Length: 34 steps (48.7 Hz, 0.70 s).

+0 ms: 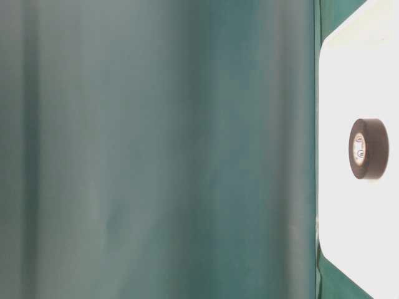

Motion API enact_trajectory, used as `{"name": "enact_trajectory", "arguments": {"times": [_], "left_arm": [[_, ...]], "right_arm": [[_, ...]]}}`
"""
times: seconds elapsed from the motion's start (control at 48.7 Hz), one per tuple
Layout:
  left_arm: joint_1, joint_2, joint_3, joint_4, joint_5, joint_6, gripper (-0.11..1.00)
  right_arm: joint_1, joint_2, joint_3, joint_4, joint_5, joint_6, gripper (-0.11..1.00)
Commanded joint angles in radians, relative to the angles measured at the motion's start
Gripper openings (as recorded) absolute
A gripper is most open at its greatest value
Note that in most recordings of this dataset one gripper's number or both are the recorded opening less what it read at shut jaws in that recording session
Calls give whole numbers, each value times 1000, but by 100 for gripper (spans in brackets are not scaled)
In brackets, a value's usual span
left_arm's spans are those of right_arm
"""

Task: Put the tape into the white case with the right arm.
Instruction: 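Withdraw the right gripper to the right side, then move the right gripper down over the teal tape roll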

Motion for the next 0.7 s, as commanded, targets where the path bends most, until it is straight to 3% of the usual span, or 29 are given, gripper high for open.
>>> {"name": "enact_trajectory", "arguments": {"times": [0.0,0.308,0.677], "left_arm": [[-2,9,-11,-2,-5,0,0],[-2,8,-11,-2,-5,0,0],[-2,9,-11,-3,-5,0,0]], "right_arm": [[9,25,-35,-2,-17,0,74],[107,241,-176,-2,-31,-2,74],[149,543,-385,-2,-72,-11,74]]}}
